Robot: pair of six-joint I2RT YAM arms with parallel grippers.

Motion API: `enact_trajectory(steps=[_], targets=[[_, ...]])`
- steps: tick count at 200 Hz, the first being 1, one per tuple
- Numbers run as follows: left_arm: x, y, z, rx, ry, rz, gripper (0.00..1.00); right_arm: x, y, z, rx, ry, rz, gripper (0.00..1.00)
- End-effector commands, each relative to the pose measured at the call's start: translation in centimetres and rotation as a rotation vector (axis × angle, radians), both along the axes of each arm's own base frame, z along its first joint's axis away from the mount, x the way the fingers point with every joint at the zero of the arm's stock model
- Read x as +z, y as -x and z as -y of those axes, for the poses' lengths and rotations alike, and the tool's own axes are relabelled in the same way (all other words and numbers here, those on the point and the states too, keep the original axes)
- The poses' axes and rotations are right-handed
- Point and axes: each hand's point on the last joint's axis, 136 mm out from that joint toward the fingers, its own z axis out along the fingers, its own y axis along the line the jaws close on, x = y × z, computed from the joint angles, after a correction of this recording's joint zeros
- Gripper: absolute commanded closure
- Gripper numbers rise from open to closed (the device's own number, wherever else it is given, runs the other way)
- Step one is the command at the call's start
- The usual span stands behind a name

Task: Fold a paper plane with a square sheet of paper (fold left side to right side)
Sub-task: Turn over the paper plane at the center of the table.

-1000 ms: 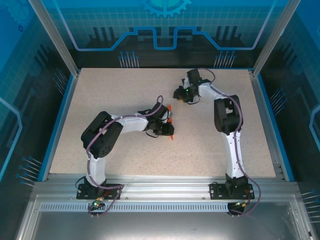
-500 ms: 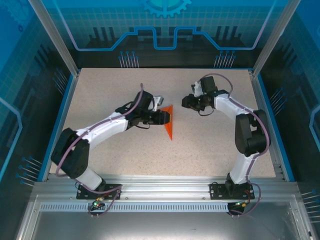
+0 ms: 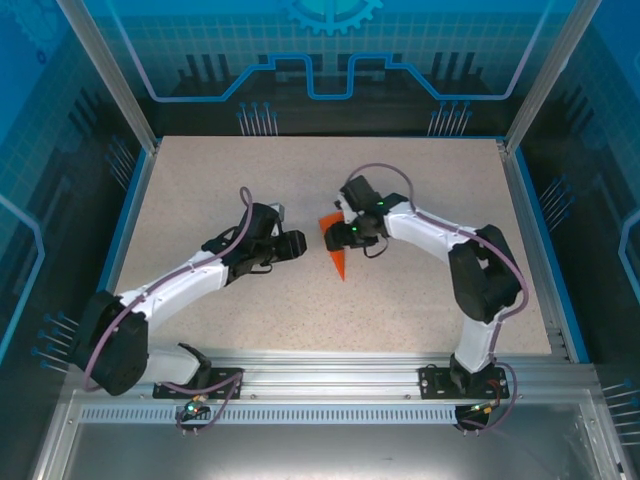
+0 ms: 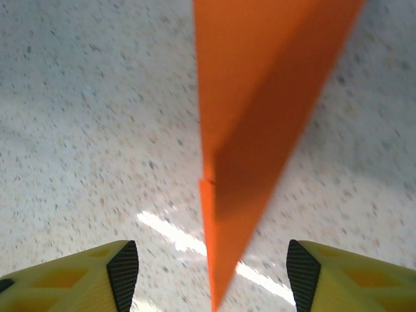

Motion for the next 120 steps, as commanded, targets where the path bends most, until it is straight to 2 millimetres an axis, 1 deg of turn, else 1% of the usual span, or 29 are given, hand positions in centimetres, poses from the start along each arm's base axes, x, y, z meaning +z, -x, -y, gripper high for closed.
enact_trajectory(steps=[1,13,39,48,62,79,95,105,120], targets=[[0.2,0.1,-1.8,0.075,-0.041,0.029,0.45,-1.4,-1.6,1.9,-0.062,0.21,0.027,0.34],[0.2,0.3,-2.0,0.076,-0.044,0.031,0.45,-2.2,-2.1,1.8,-0.076,0.249,0.017,0.36],[0.2,0.6,-2.5,0.079,-0.06,0.032,0.44,-3.5,-2.5,2.0,-0.099,0.294,-0.013,0.5],[0.2,0.7,-2.6,0.078,-0.068,0.034,0.44,-3.7,-2.5,1.8,-0.094,0.288,-0.02,0.56],[0.4,0.8,-2.7,0.075,-0.075,0.04,0.44,-3.6,-2.4,1.6,-0.088,0.284,-0.029,0.68],[0.7,0.8,-2.9,0.075,-0.083,0.049,0.44,-2.2,-2.2,1.2,-0.072,0.251,-0.019,0.84],[0.8,0.9,-3.1,0.078,-0.089,0.055,0.44,0.4,-1.5,0.8,-0.045,0.183,0.008,0.99],[0.9,0.9,-3.1,0.077,-0.092,0.058,0.43,1.9,-0.9,0.6,-0.032,0.128,0.016,1.0],[1.0,1.0,-3.3,0.079,-0.097,0.061,0.43,3.6,0.1,0.5,-0.023,0.016,0.006,1.0]])
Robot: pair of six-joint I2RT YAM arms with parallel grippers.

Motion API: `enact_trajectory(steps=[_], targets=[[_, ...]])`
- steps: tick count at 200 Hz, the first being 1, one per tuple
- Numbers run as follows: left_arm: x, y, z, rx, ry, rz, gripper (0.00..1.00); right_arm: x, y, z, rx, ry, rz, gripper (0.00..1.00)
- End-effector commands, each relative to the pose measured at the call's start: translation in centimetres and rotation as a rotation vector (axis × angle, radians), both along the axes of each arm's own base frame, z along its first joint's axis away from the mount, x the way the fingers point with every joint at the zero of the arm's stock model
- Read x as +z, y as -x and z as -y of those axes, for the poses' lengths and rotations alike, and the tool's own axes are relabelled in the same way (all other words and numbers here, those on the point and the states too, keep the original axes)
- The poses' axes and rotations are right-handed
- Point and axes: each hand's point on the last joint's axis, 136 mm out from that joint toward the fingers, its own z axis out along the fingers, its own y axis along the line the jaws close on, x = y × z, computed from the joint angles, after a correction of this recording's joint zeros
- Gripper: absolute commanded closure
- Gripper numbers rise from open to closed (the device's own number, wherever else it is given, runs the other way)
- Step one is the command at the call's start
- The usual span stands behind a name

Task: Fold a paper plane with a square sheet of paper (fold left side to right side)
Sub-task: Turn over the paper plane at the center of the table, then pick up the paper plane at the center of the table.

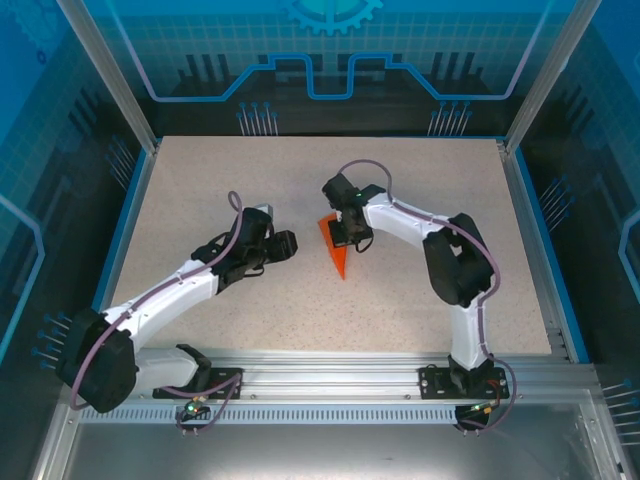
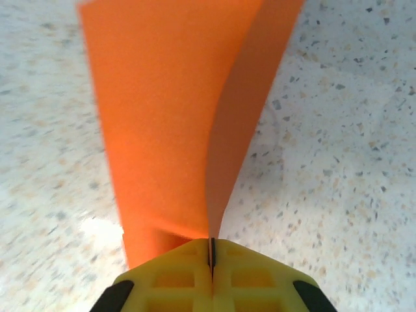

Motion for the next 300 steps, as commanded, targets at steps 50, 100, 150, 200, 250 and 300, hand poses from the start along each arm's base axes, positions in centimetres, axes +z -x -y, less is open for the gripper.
enact_trajectory(steps=[50,100,150,200,250,300], targets=[[0.3,0.4,-1.0,0.005,-0.048,0.016,0.43,2.9,3.1,2.9,-0.106,-0.542,-0.124,1.0],[0.5,0.3,-1.0,0.006,-0.05,0.014,0.43,-3.8,3.5,8.5,-0.242,-0.436,-0.197,0.8],[1.1,0.5,-1.3,0.006,-0.061,0.025,0.4,-0.1,4.4,13.4,-0.268,-0.138,-0.088,0.62],[1.5,0.9,-1.5,0.018,-0.025,0.061,0.15,2.3,7.0,9.1,-0.186,-0.18,-0.085,0.52],[1.7,1.7,-2.8,0.058,-0.043,0.082,0.01,-0.6,7.8,7.2,-0.142,-0.072,-0.131,0.48],[1.3,2.1,-3.0,0.047,-0.052,0.077,0.02,-1.1,7.9,7.8,-0.151,-0.023,-0.127,0.48]])
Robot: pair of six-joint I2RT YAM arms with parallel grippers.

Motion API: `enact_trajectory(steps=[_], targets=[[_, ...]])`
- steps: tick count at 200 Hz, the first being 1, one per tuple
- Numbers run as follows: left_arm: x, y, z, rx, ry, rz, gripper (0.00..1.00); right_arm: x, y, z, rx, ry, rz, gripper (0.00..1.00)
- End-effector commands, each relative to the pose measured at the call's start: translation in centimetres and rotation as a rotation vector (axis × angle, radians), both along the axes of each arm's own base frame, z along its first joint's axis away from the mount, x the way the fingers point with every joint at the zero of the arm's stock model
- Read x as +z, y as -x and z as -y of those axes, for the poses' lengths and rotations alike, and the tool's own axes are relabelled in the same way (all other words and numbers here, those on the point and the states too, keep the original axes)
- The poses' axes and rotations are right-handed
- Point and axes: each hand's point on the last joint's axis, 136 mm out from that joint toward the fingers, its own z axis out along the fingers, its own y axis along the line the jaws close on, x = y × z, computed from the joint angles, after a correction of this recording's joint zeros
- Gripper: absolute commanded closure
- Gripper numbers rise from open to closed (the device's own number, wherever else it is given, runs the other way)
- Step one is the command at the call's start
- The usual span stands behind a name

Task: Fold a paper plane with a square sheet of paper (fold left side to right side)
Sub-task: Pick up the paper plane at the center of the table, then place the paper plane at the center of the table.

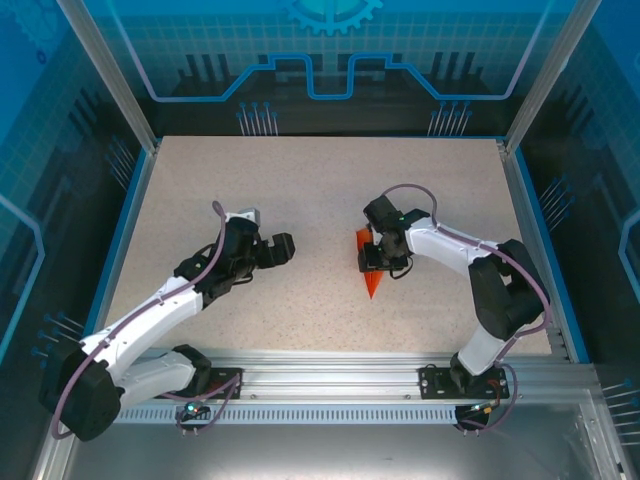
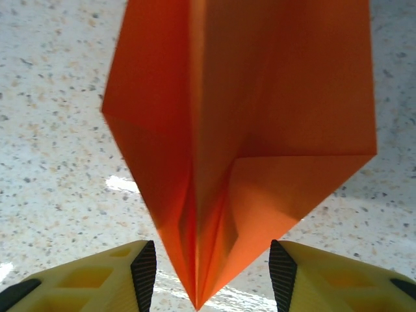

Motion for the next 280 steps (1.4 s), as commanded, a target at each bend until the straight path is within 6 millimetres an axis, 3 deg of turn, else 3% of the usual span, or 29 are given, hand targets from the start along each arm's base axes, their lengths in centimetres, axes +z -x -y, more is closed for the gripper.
enact_trajectory(steps=[1,77,103,121,132,172,227,280], targets=[[-0.3,0.2,-0.6,0.011,-0.023,0.004,0.02,0.3,0.0,0.2,-0.009,0.037,0.001,0.48],[-0.4,0.3,-0.7,0.004,-0.038,-0.002,0.02,-1.8,-0.3,-1.3,0.012,0.008,-0.039,0.62],[-0.5,0.3,-0.8,0.004,-0.043,-0.003,0.02,-2.0,-0.5,-1.8,0.02,0.005,-0.042,0.74],[-0.5,0.3,-0.8,0.003,-0.047,-0.004,0.02,-1.8,-0.6,-2.1,0.024,0.0,-0.042,0.9],[-0.5,0.4,-0.8,0.0,-0.05,-0.006,0.01,-1.3,-1.0,-2.2,0.025,0.007,-0.033,0.93],[0.0,0.7,-0.7,-0.018,-0.048,0.004,0.02,0.9,-4.6,-2.5,0.014,0.079,0.001,0.93],[-0.2,1.4,-0.6,-0.037,-0.034,-0.003,0.02,0.4,-11.1,-5.1,-0.058,0.1,0.012,0.93],[-0.6,1.6,-0.9,-0.047,-0.061,-0.013,0.01,-1.6,-12.8,-5.2,-0.051,0.179,-0.014,0.92]])
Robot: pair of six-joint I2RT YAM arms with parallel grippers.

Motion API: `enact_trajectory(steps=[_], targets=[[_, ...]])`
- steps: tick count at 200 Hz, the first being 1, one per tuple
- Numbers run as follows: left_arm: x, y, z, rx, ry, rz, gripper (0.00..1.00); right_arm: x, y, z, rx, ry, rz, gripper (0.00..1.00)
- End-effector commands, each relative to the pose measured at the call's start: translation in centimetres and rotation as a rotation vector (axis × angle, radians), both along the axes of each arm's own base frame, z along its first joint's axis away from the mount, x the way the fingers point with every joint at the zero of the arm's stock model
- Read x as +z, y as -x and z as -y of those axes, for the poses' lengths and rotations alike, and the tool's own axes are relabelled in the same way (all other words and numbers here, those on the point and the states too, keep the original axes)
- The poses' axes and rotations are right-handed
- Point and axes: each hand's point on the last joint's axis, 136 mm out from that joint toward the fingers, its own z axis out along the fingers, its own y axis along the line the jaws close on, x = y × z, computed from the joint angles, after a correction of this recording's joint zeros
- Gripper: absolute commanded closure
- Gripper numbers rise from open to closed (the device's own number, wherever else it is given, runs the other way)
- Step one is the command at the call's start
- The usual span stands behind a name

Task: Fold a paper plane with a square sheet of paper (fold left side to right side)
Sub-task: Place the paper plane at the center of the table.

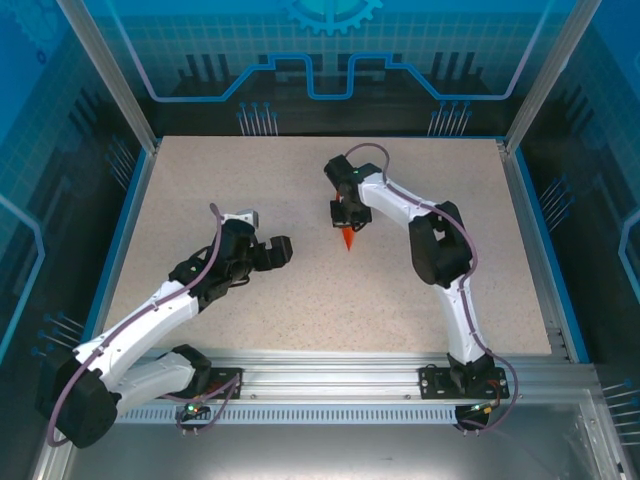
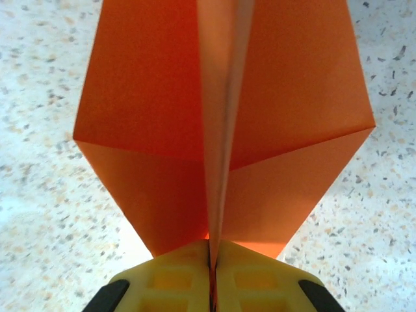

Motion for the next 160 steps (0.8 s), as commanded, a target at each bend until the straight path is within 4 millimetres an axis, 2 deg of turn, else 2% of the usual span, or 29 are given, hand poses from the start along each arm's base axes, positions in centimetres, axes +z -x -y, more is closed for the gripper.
enact_trajectory(steps=[1,56,130,160], targets=[[-1.1,0.9,-0.5,-0.02,-0.037,-0.025,0.01,-0.7,0.8,1.2,-0.017,0.069,-0.054,0.91],[-1.3,0.7,-0.4,-0.022,-0.043,-0.032,0.02,-1.0,0.9,0.6,0.006,0.053,-0.065,0.88],[-1.1,0.7,-0.3,-0.027,-0.047,-0.034,0.01,1.4,1.2,0.5,0.039,0.047,-0.037,0.75],[-1.0,0.7,-0.4,-0.023,-0.047,-0.037,0.02,3.4,1.5,0.3,0.058,0.045,-0.009,0.68]])
